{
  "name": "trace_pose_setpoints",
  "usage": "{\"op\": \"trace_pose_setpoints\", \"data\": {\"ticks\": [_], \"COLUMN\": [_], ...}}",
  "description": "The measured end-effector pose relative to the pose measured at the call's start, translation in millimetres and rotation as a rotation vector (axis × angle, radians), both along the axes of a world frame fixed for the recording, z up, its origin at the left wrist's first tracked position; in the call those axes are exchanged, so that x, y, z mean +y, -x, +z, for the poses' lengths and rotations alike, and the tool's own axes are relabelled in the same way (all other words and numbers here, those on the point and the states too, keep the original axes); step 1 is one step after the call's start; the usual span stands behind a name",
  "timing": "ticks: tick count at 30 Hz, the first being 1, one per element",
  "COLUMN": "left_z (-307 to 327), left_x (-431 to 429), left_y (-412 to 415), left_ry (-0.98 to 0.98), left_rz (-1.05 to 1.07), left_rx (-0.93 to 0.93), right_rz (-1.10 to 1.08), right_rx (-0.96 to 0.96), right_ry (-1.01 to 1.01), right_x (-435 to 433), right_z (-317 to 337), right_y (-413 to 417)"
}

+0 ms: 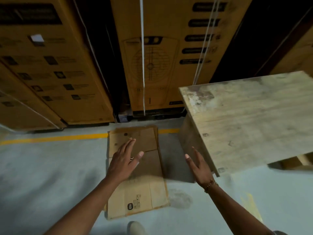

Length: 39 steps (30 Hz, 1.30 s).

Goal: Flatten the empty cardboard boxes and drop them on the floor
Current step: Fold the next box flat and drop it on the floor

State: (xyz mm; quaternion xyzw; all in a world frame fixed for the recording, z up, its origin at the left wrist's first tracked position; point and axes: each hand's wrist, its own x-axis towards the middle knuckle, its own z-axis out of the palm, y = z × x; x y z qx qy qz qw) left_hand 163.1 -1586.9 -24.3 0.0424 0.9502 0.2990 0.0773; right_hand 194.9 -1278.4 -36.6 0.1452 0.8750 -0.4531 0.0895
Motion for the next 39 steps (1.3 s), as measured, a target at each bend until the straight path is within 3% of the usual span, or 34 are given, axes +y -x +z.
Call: {"op": "trace_pose_setpoints", "data": {"ticks": [11,16,24,39], "left_z": [90,102,109,86], "left_x": [252,403,588,921], "left_y": [18,-4,-17,84], "left_ry": [-0.114,-0.219,-0.214,-0.232], "left_rz": [-0.288,-0.368,-0.555,-0.742], "left_rx": [0.063,0.034,-0.012,-0.121], "right_rz": [-0.237,-0.357,-0.548,-0.72], "right_rx": [0.148,0.216,0.202,0.07], "right_ry": [-0.062,-0.085,-0.108,-0.127], "right_x": [246,362,509,793], "right_z": [90,110,121,118], "right_y": [-76,-118,-169,-116]}}
